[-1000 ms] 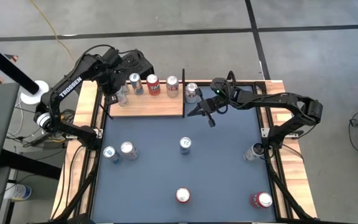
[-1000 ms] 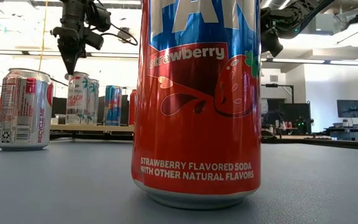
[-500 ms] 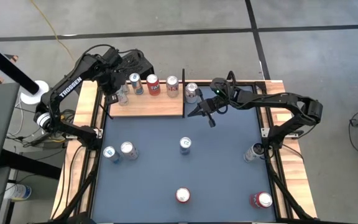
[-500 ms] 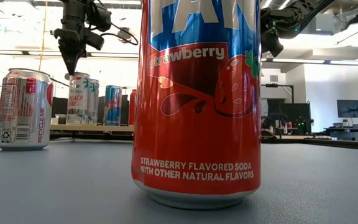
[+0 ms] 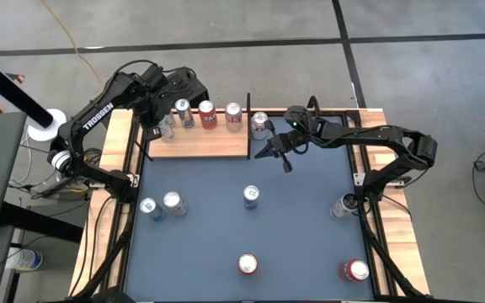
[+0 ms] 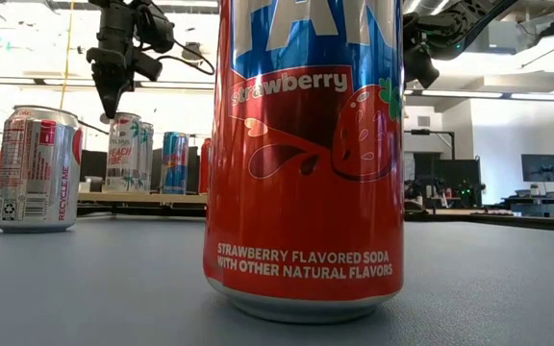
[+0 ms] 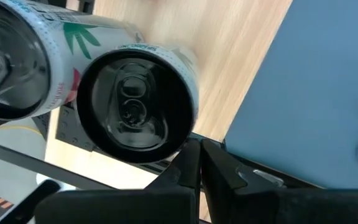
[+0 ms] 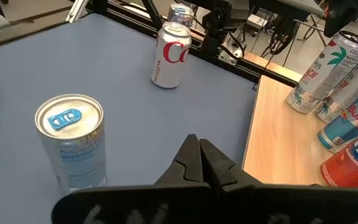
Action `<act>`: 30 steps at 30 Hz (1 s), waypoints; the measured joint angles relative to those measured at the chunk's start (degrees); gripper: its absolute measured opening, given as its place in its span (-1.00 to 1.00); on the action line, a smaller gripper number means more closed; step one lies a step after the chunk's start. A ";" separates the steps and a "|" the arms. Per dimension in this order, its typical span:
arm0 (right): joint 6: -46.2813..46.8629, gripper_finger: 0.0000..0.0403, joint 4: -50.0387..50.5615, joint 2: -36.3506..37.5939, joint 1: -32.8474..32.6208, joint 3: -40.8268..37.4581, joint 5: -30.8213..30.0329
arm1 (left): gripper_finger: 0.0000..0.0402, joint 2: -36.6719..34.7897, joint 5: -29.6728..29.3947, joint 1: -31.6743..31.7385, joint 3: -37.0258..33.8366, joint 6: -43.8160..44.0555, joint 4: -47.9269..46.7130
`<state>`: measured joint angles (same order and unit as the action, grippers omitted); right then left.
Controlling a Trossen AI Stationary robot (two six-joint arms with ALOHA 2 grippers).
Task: Place canned beverage on shelf
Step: Put the bottom white pink soda can on the shelf aligned with the other white pink soda can, then put the left blue soda can on the shelf aligned with the other blue soda can
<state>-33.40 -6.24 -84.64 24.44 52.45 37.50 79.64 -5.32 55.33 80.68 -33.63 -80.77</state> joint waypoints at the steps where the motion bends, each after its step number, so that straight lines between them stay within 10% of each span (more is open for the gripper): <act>1: 0.37 -1.00 0.02 0.00 -0.22 0.00 0.00 | -1.00 0.00 0.51 -0.02 0.00 0.00 -0.39; 16: 3.42 -1.00 15.97 -0.02 -9.92 11.00 -9.16 | -1.00 -7.82 9.41 -10.02 0.00 5.66 -1.44; 24: 4.16 -1.00 18.84 0.00 -14.38 12.83 -9.30 | -1.00 -16.45 25.62 -20.55 0.00 23.26 -3.75; 30: 7.54 -1.00 18.56 -0.01 -17.38 12.83 -9.35 | -1.00 -21.29 26.79 -32.05 -0.17 32.87 -3.97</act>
<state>-25.87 12.33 -84.65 7.06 65.28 28.14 58.34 21.47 23.28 80.51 -0.76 -84.74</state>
